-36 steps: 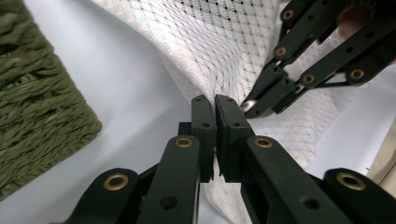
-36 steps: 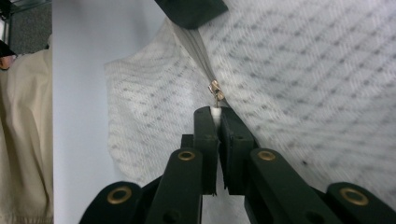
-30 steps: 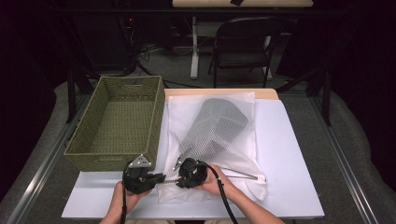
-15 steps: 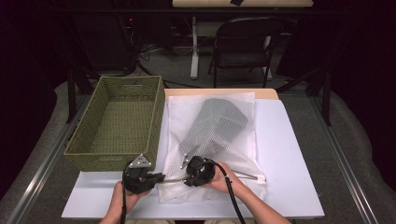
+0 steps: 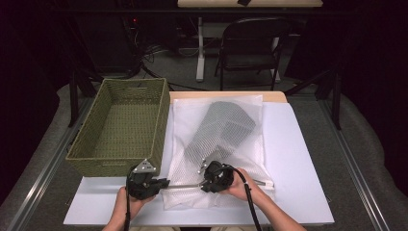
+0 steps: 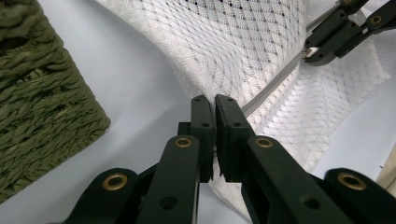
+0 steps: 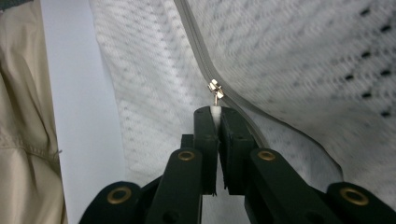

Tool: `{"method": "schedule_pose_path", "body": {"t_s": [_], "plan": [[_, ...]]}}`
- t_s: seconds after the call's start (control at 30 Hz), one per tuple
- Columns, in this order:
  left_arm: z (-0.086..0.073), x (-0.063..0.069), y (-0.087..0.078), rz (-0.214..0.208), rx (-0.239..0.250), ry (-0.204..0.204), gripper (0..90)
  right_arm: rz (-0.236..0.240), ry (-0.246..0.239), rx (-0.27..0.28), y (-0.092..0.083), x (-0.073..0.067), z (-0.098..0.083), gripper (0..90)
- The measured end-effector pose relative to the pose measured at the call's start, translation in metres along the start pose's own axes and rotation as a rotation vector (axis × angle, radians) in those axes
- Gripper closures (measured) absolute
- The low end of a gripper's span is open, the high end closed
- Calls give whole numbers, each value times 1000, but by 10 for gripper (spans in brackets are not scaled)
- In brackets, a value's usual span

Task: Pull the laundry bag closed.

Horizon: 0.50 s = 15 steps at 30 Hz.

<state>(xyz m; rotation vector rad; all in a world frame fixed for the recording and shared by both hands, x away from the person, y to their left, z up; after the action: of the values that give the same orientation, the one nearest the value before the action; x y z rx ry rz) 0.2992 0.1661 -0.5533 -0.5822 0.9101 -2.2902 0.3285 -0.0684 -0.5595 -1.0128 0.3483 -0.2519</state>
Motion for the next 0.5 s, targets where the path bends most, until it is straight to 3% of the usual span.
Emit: {"method": "schedule_pose_path", "body": {"t_s": [0.5], "plan": [[0, 0, 0, 11, -2, 1, 864, -22, 30, 5, -16, 8, -22, 866]]}}
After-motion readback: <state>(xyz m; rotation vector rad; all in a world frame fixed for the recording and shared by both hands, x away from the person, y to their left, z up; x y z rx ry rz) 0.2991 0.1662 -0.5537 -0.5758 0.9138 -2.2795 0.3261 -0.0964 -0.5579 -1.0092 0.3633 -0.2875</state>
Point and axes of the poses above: each handheld gripper's, and its own axes: y roughly forward along the jaws, z roughly out of its top, x roughly to its right, the point moved 3 cm from there along y, roughly forward along the jaws, and after that the axes turned 4 degrees about y, right-handed, at the moved point
